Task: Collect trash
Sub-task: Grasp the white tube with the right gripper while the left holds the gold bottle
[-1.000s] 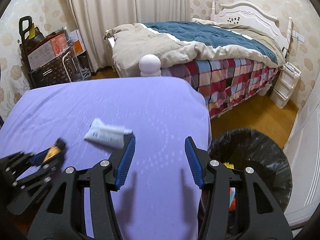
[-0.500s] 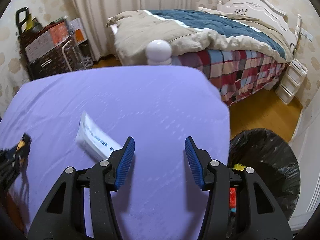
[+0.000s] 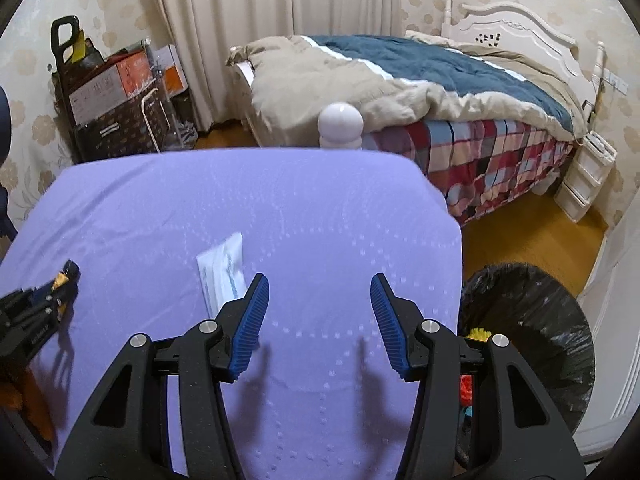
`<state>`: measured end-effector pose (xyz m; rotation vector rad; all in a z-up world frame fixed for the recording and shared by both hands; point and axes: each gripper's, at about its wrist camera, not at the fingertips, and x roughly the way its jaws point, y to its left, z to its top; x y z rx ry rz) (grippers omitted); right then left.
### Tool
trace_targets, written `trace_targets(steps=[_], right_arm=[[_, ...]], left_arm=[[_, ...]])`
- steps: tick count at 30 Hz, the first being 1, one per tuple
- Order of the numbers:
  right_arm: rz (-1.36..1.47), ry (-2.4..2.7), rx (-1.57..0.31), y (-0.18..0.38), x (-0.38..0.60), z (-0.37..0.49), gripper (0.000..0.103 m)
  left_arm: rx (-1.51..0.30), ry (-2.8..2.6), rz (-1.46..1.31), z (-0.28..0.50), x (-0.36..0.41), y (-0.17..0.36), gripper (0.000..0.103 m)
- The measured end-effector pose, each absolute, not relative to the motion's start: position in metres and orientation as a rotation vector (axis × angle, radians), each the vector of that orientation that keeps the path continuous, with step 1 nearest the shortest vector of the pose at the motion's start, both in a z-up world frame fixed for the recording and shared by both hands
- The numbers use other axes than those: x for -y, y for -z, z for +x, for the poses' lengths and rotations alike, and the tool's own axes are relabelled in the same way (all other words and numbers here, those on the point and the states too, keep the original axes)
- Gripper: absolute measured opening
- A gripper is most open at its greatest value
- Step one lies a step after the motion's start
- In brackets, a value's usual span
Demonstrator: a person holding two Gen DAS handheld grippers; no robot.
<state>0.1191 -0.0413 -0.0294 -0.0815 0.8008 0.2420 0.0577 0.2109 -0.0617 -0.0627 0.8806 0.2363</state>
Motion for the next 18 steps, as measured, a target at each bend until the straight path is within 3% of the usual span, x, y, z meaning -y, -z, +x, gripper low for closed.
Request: trace_targets(steps=[18], right_arm=[[-0.209, -0.363, -0.896, 0.061, -0.033, 0.141, 0.050]], left_arm=[[-0.889, -0.260, -0.097, 0.056, -0.232, 0.064, 0.025]])
